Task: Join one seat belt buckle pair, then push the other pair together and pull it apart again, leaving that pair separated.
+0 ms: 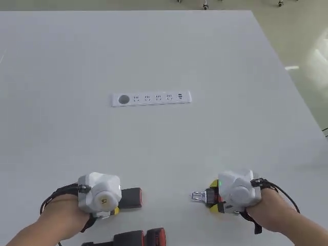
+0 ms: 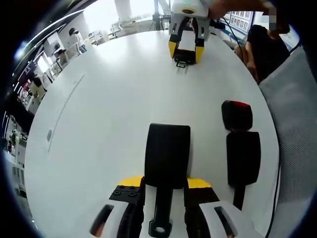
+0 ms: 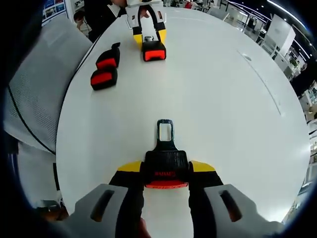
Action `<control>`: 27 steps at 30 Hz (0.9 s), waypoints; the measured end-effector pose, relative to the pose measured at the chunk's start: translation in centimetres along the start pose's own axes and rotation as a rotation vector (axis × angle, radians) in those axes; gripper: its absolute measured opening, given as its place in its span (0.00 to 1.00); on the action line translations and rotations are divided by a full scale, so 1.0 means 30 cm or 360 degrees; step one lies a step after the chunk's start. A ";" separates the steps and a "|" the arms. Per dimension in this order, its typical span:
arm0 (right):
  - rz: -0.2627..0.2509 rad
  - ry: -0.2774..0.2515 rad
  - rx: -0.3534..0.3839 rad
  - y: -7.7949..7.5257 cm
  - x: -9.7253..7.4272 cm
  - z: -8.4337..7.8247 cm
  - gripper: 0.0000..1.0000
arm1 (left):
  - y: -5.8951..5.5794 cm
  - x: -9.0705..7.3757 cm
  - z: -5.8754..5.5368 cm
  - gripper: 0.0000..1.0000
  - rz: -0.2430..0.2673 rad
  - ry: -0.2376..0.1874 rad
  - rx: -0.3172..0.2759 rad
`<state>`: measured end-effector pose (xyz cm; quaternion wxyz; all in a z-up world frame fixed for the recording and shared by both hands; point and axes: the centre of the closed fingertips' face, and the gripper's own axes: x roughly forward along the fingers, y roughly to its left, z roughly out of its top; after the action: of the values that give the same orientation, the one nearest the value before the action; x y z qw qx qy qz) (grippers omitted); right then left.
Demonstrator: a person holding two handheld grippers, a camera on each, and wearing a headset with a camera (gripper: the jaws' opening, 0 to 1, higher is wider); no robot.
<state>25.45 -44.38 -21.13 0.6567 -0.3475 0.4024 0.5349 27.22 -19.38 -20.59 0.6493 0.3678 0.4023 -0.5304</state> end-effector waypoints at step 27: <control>-0.0254 -0.0254 0.0282 0.016 -0.077 0.116 0.53 | 0.035 -0.108 0.017 0.58 0.0209 -0.0167 -0.0139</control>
<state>25.28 -42.18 -17.54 0.7551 -0.2755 0.3655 0.4693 27.95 -18.39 -17.38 0.7183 0.3363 0.3655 -0.4873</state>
